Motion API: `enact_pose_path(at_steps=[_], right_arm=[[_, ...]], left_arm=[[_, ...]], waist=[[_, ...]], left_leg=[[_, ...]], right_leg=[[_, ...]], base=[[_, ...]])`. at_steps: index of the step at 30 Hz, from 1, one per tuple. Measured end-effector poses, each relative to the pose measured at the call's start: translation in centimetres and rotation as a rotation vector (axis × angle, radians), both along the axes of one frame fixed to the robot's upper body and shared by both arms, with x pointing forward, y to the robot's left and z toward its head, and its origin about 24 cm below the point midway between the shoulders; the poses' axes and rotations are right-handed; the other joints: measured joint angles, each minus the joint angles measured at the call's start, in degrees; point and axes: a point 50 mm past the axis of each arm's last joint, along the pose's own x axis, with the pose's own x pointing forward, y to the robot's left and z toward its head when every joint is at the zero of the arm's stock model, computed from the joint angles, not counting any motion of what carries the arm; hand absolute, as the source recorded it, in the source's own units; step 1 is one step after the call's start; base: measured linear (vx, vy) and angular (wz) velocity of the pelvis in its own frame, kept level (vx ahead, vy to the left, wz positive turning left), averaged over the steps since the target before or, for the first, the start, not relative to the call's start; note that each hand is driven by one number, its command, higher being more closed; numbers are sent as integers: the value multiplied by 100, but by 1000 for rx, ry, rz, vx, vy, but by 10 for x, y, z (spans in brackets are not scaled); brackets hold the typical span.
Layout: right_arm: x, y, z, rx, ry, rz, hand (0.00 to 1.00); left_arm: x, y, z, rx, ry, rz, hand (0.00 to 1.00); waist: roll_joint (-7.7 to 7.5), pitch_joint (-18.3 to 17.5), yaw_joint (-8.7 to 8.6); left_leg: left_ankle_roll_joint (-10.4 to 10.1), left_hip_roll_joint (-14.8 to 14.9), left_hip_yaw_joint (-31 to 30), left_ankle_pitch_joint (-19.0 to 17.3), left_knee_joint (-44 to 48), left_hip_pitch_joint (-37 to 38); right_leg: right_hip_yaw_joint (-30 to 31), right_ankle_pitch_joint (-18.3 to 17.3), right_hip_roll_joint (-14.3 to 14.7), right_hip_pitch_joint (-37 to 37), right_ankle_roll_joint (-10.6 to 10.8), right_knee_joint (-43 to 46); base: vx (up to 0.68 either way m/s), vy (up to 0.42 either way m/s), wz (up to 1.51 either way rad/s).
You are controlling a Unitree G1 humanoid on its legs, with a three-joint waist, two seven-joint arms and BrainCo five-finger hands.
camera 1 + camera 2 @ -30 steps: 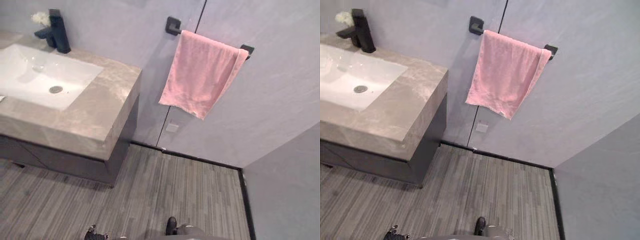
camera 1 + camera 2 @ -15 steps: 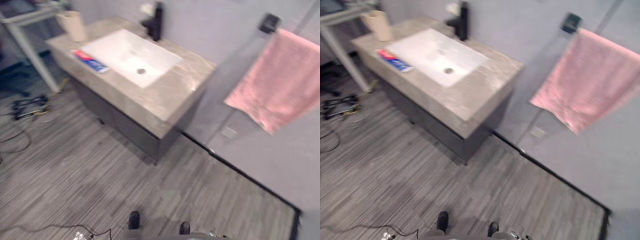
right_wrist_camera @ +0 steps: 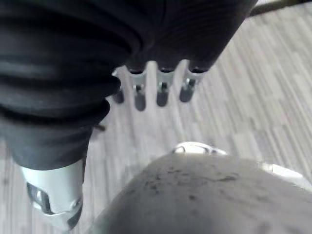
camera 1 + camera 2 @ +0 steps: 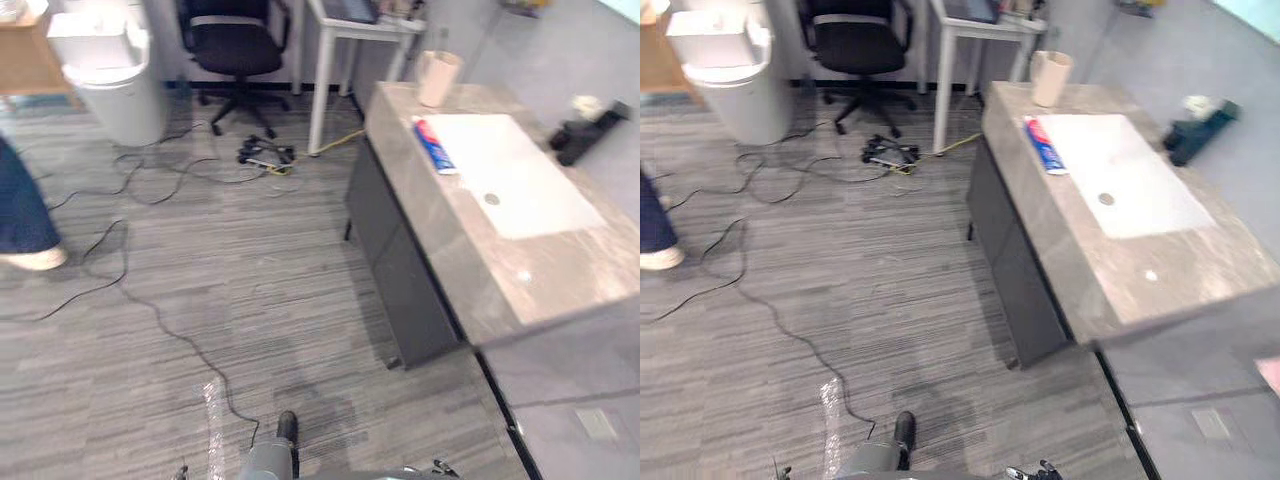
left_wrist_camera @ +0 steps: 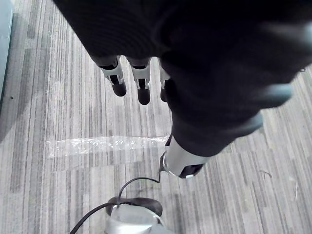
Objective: Organize washtable
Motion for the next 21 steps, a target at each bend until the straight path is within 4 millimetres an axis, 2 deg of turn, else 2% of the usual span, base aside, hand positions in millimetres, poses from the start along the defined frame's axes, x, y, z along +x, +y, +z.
enact_pose_path(at_steps=[1,2,3,4,5,6,7,8,9,10,12,13,14,15,16,17,18,19,20,21], right_arm=[[4,-10,2,-26,-8,13,0],[8,-15,3,-40,-17,27,0],[10,-20,4,-51,-24,37,0],[13,-24,6,-64,-31,44,0],[15,-28,7,-74,-43,54,0],[16,-28,8,-76,-48,58,0],[23,-20,8,-61,-77,66,0],[26,-21,9,-68,-93,46,0],[28,-22,9,-66,-94,36,0],[28,-20,8,-62,-89,37,0],[26,-21,8,-60,-83,35,0],[26,-20,8,-54,-83,25,0],[24,-20,7,-51,-80,7,0],[23,-21,7,-52,-74,3,0],[20,-19,6,-47,-60,4,0],[15,-16,5,-36,-40,3,0],[9,-15,3,-27,-18,8,0],[5,-14,2,-28,-6,25,0],[9,-24,5,-56,-9,52,0],[16,-23,6,-61,-24,75,0]], left_arm=[[-1,-2,-1,-4,6,-9,0],[-2,-2,-1,-4,11,-15,0],[-2,-2,-1,-1,16,-28,0],[-6,1,-1,6,33,-45,0],[-9,3,0,13,44,-54,0],[-9,3,0,14,46,-55,0],[-5,12,3,38,42,-65,0],[5,13,4,44,20,-83,0],[6,13,3,43,30,-78,0],[10,10,3,38,23,-90,0],[21,4,2,29,2,-113,0],[22,1,1,21,6,-113,0],[20,-1,0,14,15,-119,0],[14,-1,0,14,29,-114,0],[10,3,1,25,31,-104,0],[3,9,2,35,36,-63,0],[-7,13,3,42,45,-6,0],[-15,16,3,48,54,20,0],[-24,8,0,27,66,58,0],[-26,11,2,38,67,59,0]], waist=[[88,18,15],[202,74,11],[291,135,17],[374,190,11],[484,187,-16],[500,183,-34],[294,232,-108],[375,325,-194],[281,373,-177],[265,356,-169],[238,348,-294],[211,337,-318],[200,316,-348],[245,292,-355],[225,263,-373],[132,167,-402],[36,20,-404],[-42,-52,-391],[312,-75,-144],[407,23,-100]], left_leg=[[116,-111,30,-70,252,37],[174,-224,-88,-108,268,175],[201,-260,-104,-130,242,297],[213,-333,-180,-138,8,655],[68,-294,-277,-229,-473,1189],[-44,-245,-220,-308,-536,1281],[-50,73,387,-849,29,1255],[-90,618,472,-1061,634,1160],[-116,453,360,-1188,728,1214],[-85,389,367,-1191,570,1499],[-80,223,163,-1195,7,1936],[-86,148,83,-1199,-254,2226],[-196,132,36,-1260,-510,2585],[-407,200,58,-1362,-526,2762],[-603,271,139,-1416,-237,2823],[-665,300,364,-1451,604,2603],[-707,312,754,-1409,1935,2138],[-642,367,1033,-1220,2751,1874],[-350,1063,1254,-1165,4211,1370],[-264,1281,1324,-1388,4801,1024]], right_leg=[[-70,72,-266,-254,-236,930],[10,287,-445,-562,-940,1653],[232,102,-465,-781,-1116,2134],[632,-403,-285,-1119,-733,2702],[610,-880,190,-1434,-652,2790],[557,-964,304,-1494,-668,2725],[285,-1242,447,-1683,-524,2228],[25,-1304,468,-1867,-44,1826],[102,-1246,390,-1940,78,1457],[-52,-1062,379,-2049,24,763],[-426,-689,349,-2358,18,271],[-401,-612,370,-2538,-17,344],[-309,-637,487,-2772,-80,765],[-295,-668,666,-2838,-285,1038],[-377,-702,905,-2830,-682,1274],[-449,-718,1183,-2813,-924,1406],[-547,-573,1526,-2672,-1235,1126],[-539,-710,1690,-2492,-1782,709],[-70,-740,2145,-2241,-1719,583],[101,-786,2227,-2052,-1706,492]], base=[[226,199,80],[252,222,68],[260,269,44],[324,351,32],[334,328,26],[348,212,31],[310,-70,43],[301,-134,49],[349,-144,36],[304,-17,36],[427,71,50],[635,87,39],[602,39,21],[673,7,20],[692,-11,17],[873,-17,14],[755,-33,-2],[726,7,-70],[683,103,-106],[777,165,-142]])
